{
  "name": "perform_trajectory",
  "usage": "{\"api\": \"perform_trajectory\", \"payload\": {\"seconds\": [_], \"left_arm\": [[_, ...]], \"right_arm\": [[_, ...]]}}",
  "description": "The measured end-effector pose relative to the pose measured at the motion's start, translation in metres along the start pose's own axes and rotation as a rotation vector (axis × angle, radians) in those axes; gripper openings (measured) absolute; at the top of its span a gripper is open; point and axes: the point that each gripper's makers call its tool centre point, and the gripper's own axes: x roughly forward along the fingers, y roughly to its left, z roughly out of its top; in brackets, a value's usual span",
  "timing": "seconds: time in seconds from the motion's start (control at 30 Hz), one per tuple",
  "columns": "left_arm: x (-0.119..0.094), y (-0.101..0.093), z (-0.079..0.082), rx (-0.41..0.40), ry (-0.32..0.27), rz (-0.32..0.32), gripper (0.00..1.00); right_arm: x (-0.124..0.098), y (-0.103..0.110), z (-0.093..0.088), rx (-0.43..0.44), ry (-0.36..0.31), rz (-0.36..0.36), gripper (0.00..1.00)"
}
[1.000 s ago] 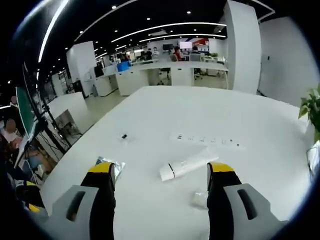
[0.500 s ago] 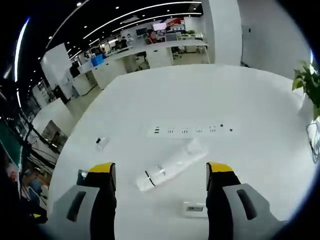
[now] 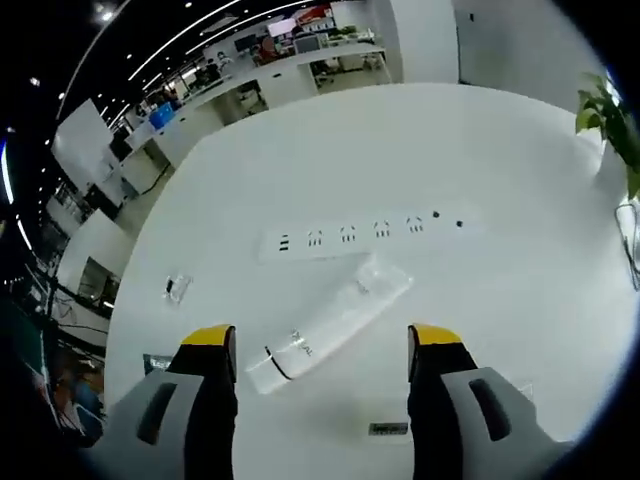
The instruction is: Arrange the skincare products in the storage area until every visible bottle or jar stands upright without overlapping.
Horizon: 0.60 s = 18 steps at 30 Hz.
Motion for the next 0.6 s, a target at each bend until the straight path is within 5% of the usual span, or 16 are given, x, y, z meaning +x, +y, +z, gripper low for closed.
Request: {"api": "perform_trajectory", "payload": {"seconds": [0.33,0.6], "left_arm": [[-0.001,0.001,0.002,0.008,-0.01,0.01,0.57],[-0.001,0.001,-0.001,0.01,0.008,0.012,0.57]], "right_arm": [[0.007,-0.001,-0.018,0.028,0.056,-0.019,0.64],[0.046,-0.005,-0.004,0.109,0.088,-0.004,0.64]]}}
